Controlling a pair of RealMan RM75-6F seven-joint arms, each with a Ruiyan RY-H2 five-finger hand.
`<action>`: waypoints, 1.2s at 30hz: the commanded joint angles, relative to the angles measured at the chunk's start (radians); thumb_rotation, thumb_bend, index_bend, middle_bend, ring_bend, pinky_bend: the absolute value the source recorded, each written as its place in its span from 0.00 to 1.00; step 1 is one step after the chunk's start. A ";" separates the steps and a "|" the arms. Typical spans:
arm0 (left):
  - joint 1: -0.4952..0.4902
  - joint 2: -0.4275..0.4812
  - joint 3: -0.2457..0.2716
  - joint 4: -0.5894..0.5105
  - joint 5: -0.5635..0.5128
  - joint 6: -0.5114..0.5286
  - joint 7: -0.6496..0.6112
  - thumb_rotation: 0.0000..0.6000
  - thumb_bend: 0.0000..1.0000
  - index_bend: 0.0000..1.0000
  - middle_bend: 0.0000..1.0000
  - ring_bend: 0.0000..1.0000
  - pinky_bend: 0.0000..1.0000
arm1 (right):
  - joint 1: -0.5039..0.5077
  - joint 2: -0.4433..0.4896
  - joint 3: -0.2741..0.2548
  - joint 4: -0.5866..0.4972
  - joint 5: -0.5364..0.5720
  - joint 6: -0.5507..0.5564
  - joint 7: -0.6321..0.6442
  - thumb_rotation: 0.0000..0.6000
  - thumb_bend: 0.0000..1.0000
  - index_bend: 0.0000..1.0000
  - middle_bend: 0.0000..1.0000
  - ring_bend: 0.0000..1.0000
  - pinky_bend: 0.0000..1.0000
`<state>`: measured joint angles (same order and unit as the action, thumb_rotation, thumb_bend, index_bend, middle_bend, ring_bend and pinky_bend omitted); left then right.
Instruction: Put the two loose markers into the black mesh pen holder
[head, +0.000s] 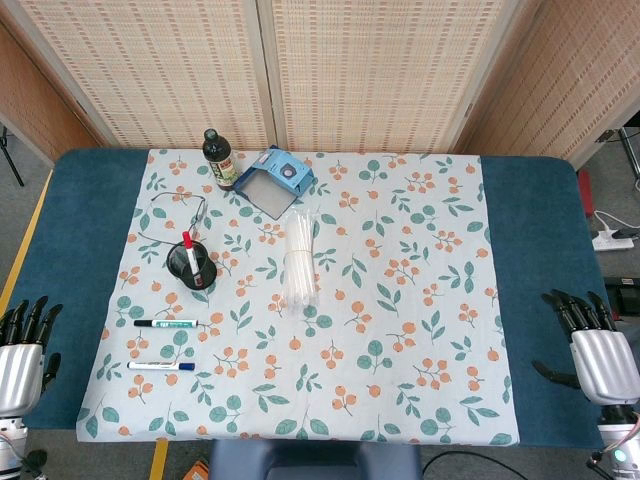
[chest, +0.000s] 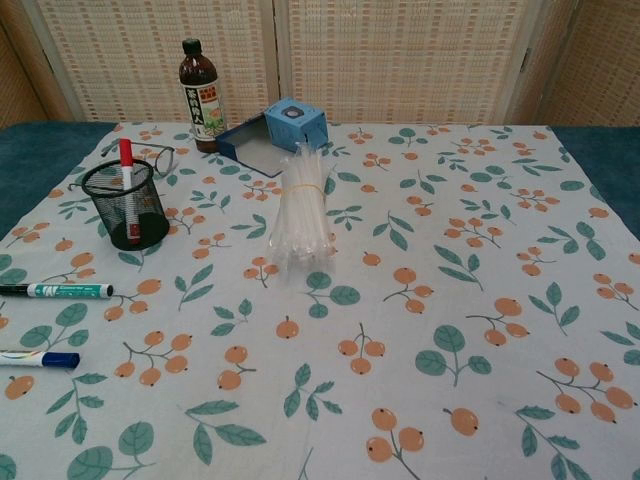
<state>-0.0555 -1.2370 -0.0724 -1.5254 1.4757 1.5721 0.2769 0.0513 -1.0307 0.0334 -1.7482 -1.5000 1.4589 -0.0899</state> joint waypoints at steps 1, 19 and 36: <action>0.001 0.000 0.000 -0.001 0.002 0.003 0.001 1.00 0.34 0.16 0.04 0.00 0.11 | 0.000 0.000 -0.001 -0.001 -0.002 0.001 0.000 1.00 0.00 0.16 0.11 0.14 0.00; 0.004 0.004 0.001 -0.007 0.008 0.012 0.003 1.00 0.34 0.16 0.04 0.00 0.11 | -0.002 0.002 0.000 -0.001 -0.003 0.004 0.002 1.00 0.00 0.16 0.11 0.14 0.00; -0.016 -0.054 0.112 -0.208 0.167 -0.060 0.074 1.00 0.34 0.15 0.07 0.00 0.12 | 0.001 0.002 -0.003 -0.004 -0.010 -0.002 0.005 1.00 0.00 0.16 0.11 0.14 0.00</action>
<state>-0.0600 -1.2548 0.0076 -1.6888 1.5992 1.5388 0.2935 0.0527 -1.0286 0.0302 -1.7524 -1.5103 1.4569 -0.0848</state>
